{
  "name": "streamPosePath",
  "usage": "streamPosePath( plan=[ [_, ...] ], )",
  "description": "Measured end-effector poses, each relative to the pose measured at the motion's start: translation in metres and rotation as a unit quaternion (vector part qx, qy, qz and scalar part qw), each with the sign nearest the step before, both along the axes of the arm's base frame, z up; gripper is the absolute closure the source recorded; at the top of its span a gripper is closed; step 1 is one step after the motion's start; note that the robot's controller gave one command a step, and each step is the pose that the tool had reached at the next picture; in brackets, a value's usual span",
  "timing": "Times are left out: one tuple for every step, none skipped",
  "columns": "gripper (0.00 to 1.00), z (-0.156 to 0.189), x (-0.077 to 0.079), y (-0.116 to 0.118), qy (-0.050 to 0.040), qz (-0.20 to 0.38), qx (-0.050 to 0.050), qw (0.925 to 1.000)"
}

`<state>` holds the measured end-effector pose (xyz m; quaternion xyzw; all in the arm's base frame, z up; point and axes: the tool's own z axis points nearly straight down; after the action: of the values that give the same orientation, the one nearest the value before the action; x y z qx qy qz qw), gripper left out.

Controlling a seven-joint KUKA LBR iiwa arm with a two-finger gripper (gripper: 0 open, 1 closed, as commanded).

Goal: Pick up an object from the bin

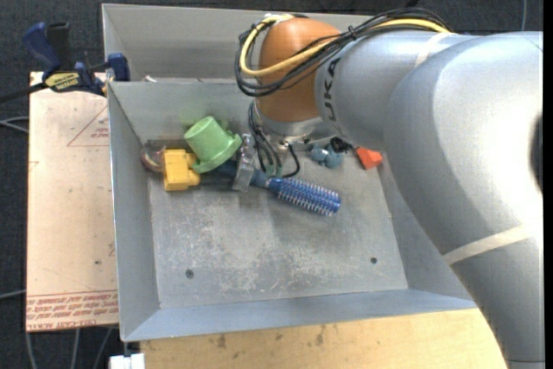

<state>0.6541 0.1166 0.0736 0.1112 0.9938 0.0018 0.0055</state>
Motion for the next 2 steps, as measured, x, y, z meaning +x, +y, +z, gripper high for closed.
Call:
streamPosePath(
  plan=[
    [1.00, 0.000, -0.017, 0.068, 0.0004, 0.216, -0.001, 0.9765],
    [1.00, -0.001, 0.001, 0.076, 0.0026, 0.111, -0.001, 0.9938]
  ],
)
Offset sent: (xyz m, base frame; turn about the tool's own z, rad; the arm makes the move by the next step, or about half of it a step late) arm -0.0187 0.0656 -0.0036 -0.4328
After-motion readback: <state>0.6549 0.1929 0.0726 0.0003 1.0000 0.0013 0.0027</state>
